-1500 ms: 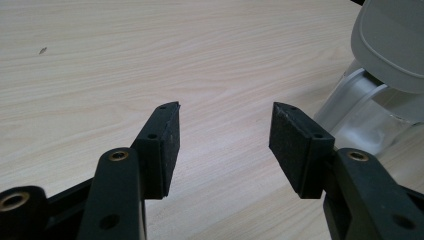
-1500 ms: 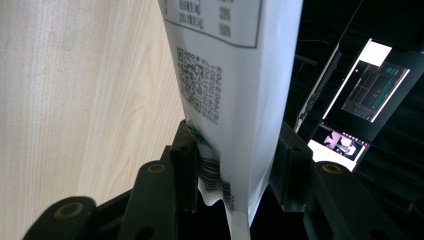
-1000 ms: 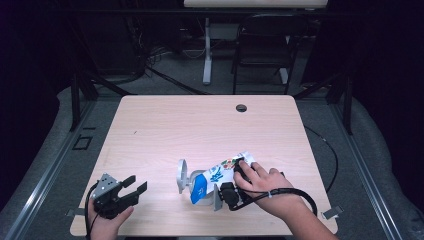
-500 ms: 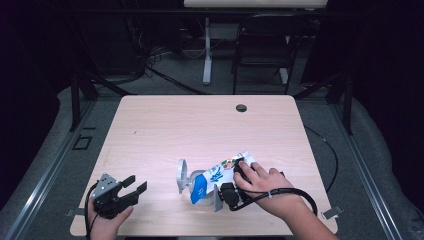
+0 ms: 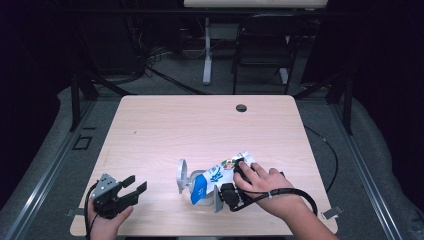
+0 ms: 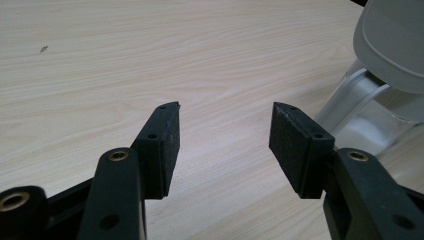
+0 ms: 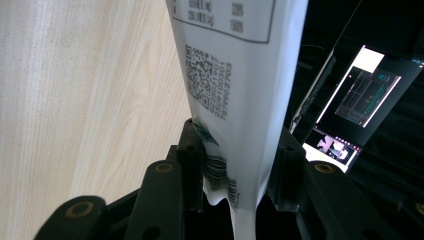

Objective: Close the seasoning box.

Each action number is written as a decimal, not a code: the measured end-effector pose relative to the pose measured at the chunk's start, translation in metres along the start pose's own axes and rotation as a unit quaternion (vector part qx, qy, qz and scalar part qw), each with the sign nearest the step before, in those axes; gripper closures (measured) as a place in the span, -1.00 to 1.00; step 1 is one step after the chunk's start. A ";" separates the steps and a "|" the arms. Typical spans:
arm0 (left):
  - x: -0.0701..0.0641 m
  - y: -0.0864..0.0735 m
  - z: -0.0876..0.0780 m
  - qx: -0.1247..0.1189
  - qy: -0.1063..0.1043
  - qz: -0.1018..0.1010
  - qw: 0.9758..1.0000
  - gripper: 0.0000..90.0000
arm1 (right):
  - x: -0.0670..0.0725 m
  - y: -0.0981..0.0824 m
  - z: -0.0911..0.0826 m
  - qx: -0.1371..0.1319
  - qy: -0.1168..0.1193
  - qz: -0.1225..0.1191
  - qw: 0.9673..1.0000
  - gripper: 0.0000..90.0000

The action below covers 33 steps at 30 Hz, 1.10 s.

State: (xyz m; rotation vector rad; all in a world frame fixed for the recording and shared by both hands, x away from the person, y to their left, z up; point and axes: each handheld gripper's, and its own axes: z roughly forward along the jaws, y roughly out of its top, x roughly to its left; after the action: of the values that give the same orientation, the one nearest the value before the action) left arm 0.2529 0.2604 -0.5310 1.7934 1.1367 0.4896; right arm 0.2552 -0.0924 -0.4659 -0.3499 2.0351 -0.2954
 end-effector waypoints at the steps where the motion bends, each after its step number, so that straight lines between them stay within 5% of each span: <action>1: 0.000 0.000 0.000 0.000 -0.001 0.000 1.000 0.03 | 0.000 0.000 0.000 0.000 0.000 -0.001 1.000 0.45; 33: 0.000 0.000 0.001 0.002 0.001 0.002 1.000 0.03 | 0.003 -0.001 -0.001 -0.013 -0.002 -0.009 1.000 0.57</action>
State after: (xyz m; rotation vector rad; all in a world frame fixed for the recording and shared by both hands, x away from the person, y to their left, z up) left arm 0.2534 0.2604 -0.5317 1.7987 1.1352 0.4918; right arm 0.2536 -0.0942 -0.4675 -0.3851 2.0344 -0.2803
